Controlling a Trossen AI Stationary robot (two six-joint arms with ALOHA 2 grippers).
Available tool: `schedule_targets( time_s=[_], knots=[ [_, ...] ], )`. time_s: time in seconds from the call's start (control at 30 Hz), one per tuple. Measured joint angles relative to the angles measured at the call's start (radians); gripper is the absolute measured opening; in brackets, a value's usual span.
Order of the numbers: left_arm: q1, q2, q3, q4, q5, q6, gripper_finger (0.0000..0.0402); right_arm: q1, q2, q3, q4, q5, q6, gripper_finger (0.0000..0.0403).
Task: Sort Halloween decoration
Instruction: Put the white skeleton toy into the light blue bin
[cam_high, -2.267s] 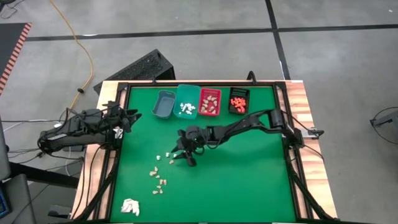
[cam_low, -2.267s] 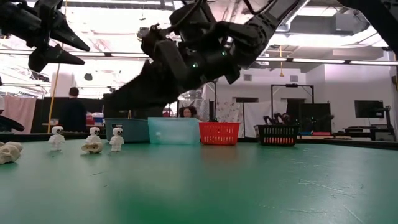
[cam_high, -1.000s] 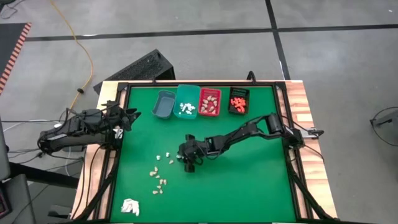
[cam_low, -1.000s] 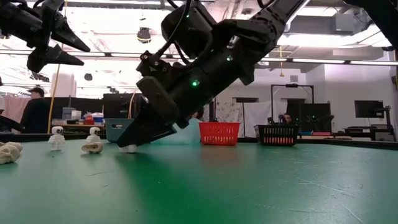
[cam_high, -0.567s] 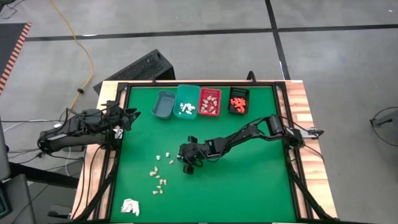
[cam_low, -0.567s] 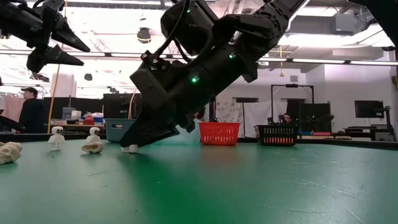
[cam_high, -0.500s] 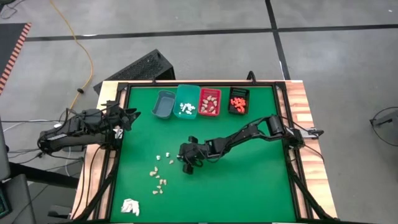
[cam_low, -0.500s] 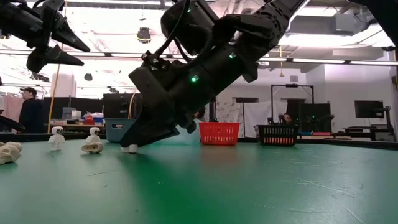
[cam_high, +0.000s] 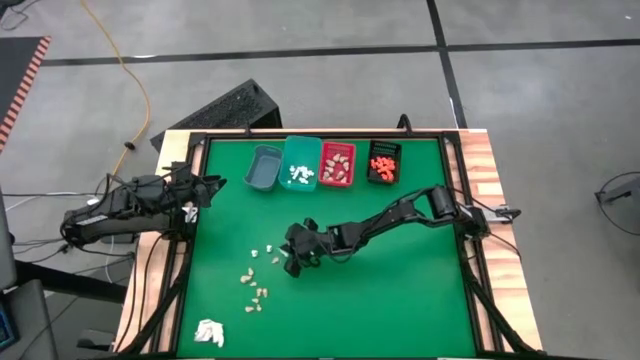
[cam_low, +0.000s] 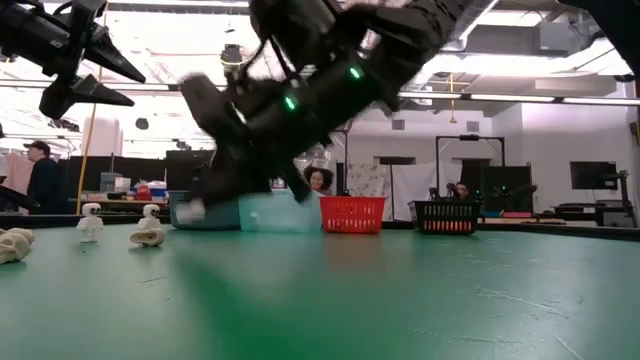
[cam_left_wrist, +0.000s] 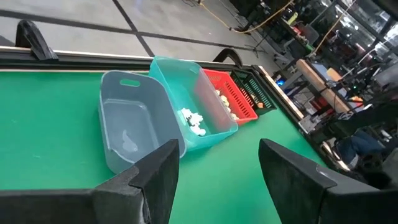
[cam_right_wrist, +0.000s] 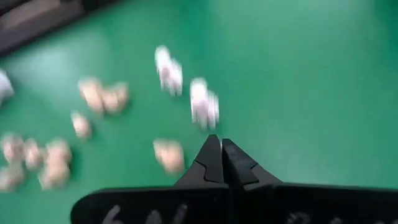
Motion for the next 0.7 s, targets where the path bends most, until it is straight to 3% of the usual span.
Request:
schedule_targets(
  time_s=[0.13,0.53,0.7],
  knots=[
    [0.000,0.000,0.000,0.000,0.000,-0.008,0.0210,-0.040,-0.006,0.087,-0.064,0.017,-0.063,0.0001],
    [0.000,0.000,0.000,0.001,-0.001,-0.017,0.0210,-0.248,-0.006,0.403,-0.472,0.025,-0.358,0.0001],
    [0.000,0.000,0.000,0.001,-0.001,-0.017,0.0210,-0.341,-0.006,0.475,-0.622,0.024,-0.386,0.0000]
  ],
)
